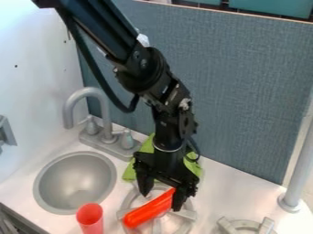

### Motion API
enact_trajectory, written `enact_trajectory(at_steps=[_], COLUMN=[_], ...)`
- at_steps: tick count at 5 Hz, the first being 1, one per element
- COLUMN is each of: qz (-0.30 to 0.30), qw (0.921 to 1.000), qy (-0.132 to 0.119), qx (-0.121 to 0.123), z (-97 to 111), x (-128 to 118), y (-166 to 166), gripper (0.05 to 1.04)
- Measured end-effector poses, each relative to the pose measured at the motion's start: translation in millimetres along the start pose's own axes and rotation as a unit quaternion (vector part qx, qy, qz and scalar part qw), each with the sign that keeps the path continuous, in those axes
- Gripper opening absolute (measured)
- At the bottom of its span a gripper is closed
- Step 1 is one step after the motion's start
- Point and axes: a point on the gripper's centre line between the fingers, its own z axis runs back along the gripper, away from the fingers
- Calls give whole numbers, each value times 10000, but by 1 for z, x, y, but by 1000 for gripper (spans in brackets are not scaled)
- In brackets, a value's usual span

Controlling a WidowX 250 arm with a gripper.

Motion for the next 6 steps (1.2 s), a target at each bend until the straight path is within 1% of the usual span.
enact_trajectory(at_steps=[1,2,3,4,5,6], qz=[-7,-219,-405,-734,-999,-977], qw=[9999,9996,9986,9962,9940,9934], qy=[151,132,159,210,229,453], qx=[27,124,294,413,371,404], z=[-9,-17,-35,-47,-54,-66], x=[-5,-2,9,12,18,17], y=[1,6,16,19,17,21], gripper=[1000,1000,1000,1000,1000,1000])
